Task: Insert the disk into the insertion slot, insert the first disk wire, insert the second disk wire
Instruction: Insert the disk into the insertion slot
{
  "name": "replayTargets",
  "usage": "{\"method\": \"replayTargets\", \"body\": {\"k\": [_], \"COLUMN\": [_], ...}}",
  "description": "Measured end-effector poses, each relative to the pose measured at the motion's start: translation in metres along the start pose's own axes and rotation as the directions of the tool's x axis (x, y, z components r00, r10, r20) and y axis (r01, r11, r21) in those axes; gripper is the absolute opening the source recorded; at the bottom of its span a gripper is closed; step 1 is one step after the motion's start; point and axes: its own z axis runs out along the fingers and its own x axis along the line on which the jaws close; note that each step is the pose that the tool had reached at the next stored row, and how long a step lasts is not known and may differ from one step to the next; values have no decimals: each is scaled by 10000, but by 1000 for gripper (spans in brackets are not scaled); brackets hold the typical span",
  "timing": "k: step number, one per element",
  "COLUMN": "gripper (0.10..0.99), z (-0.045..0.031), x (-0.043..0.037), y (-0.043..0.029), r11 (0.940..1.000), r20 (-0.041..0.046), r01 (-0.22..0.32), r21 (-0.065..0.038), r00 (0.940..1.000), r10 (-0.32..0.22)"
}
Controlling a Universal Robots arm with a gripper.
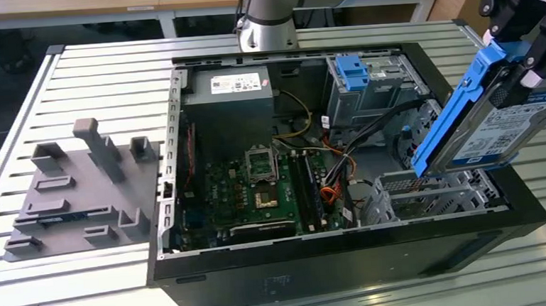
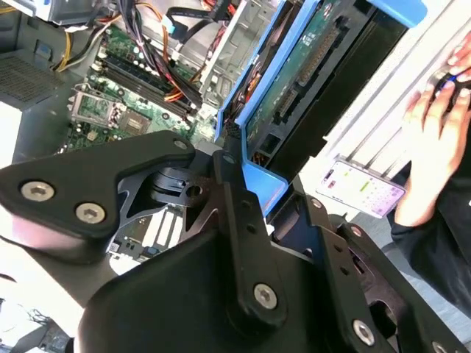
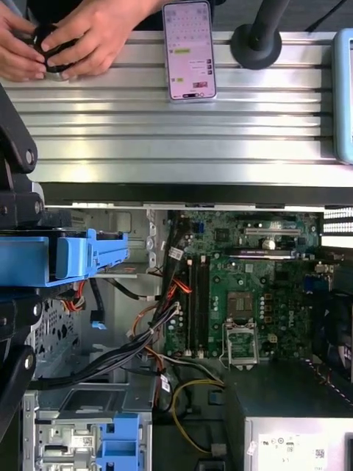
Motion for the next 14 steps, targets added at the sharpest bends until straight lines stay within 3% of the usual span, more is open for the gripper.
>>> {"method": "replayTargets", "body": {"k": [4, 5, 14], "gripper": [365, 365, 365], "z": [29, 41, 110], "x": [-7, -7, -5], "y": [9, 13, 58], "r11": [10000, 10000, 10000], "r20": [287, 321, 320], "r01": [5, 5, 6], "r21": [-5, -5, -6], "r00": [9996, 9995, 9995], "r10": [-4, -4, -6]}}
